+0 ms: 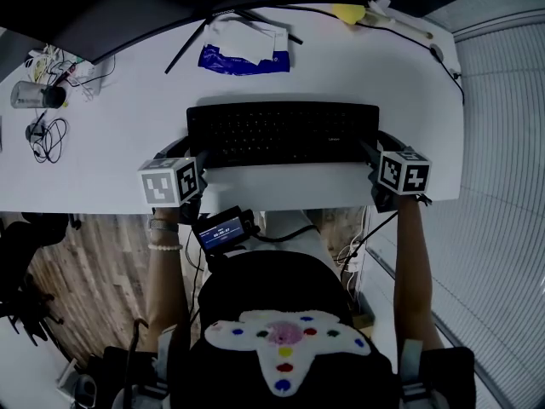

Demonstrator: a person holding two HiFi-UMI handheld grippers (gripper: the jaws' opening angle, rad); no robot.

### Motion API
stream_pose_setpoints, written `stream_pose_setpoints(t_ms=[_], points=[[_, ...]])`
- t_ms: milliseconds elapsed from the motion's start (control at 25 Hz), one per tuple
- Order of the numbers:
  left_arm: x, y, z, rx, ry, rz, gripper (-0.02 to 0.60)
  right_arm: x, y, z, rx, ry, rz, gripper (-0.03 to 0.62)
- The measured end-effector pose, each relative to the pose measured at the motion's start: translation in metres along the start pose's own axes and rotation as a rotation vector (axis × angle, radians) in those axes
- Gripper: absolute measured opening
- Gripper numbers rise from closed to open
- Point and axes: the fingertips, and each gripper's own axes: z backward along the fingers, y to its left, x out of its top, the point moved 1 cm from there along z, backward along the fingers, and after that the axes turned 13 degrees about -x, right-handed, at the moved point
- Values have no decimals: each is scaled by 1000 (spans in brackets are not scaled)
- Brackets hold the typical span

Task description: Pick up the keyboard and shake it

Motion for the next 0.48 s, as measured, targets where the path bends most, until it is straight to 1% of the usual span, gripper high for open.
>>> stream_pose_setpoints(t_ms=[160,280,480], points=[[0,0,0,-4,0,1,261,-1,0,-5,43,50,-18,278],[0,0,-1,-7,1,3,261,-2,1,-6,74,67,-31,279],[0,1,-1,-11,-7,17,261,-1,-1,-7,77,67,-61,279]])
